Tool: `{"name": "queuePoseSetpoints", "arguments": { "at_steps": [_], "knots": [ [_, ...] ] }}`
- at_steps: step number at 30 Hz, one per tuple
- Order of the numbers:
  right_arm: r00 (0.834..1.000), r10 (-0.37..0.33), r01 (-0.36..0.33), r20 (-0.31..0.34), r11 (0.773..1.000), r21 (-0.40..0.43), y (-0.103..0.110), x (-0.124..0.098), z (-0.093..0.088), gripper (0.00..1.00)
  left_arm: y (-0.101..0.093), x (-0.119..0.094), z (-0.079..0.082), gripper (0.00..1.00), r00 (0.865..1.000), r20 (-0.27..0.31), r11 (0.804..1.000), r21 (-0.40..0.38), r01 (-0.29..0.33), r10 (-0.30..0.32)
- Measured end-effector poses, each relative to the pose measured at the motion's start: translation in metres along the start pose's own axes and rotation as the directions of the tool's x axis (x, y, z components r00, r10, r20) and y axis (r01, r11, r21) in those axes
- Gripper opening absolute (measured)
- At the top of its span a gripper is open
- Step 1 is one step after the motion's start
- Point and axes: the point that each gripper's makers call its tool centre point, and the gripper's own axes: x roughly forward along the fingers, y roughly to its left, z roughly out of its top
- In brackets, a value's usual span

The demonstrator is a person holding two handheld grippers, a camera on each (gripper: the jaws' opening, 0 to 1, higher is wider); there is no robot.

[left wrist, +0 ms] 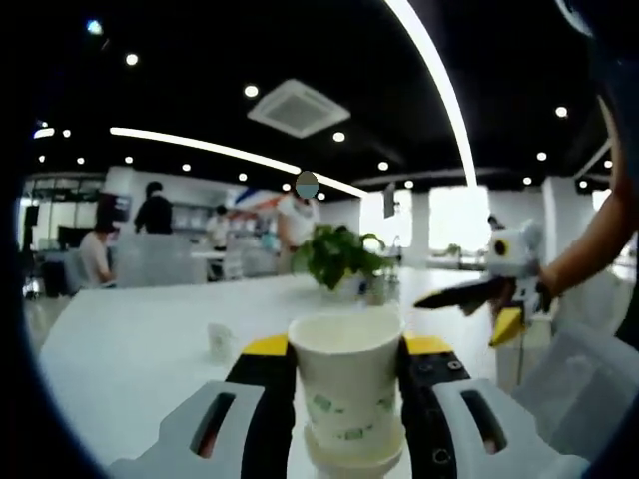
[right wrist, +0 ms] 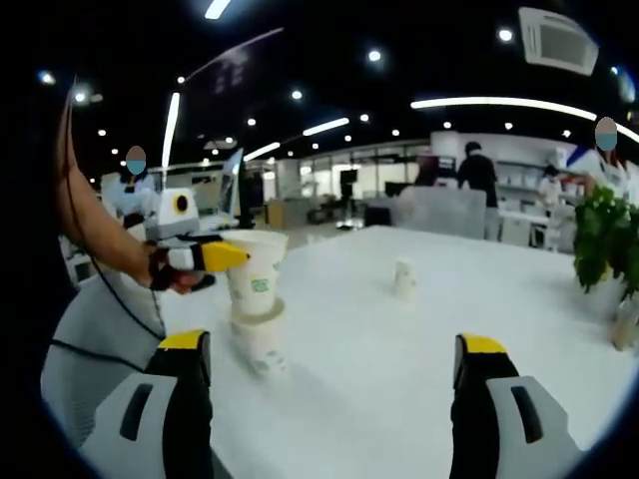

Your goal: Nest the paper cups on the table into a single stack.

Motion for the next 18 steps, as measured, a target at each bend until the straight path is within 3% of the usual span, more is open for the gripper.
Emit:
{"name": "queuePoseSetpoints", "arguments": {
  "at_steps": [4, 9, 18],
  "knots": [
    [1.0, -0.003, 0.003, -0.001, 1.0, 0.005, 0.0, -0.001, -0.002, 1.0, -0.002, 0.0, -0.003, 0.38, 1.0, -0.002, 1.0, -0.004, 0.007, -0.007],
    [1.0, -0.001, 0.001, -0.007, 1.0, 0.009, 0.001, 0.0, -0.004, 1.0, -0.006, 0.003, -0.016, 0.38, 0.999, -0.041, 0.999, 0.033, 0.032, -0.031],
    [1.0, 0.0, 0.0, -0.004, 1.0, 0.012, 0.0, 0.002, -0.003, 0.99, -0.002, 0.005, -0.038, 0.38, 0.994, -0.101, 0.999, 0.021, 0.032, -0.03]
  ]
}}
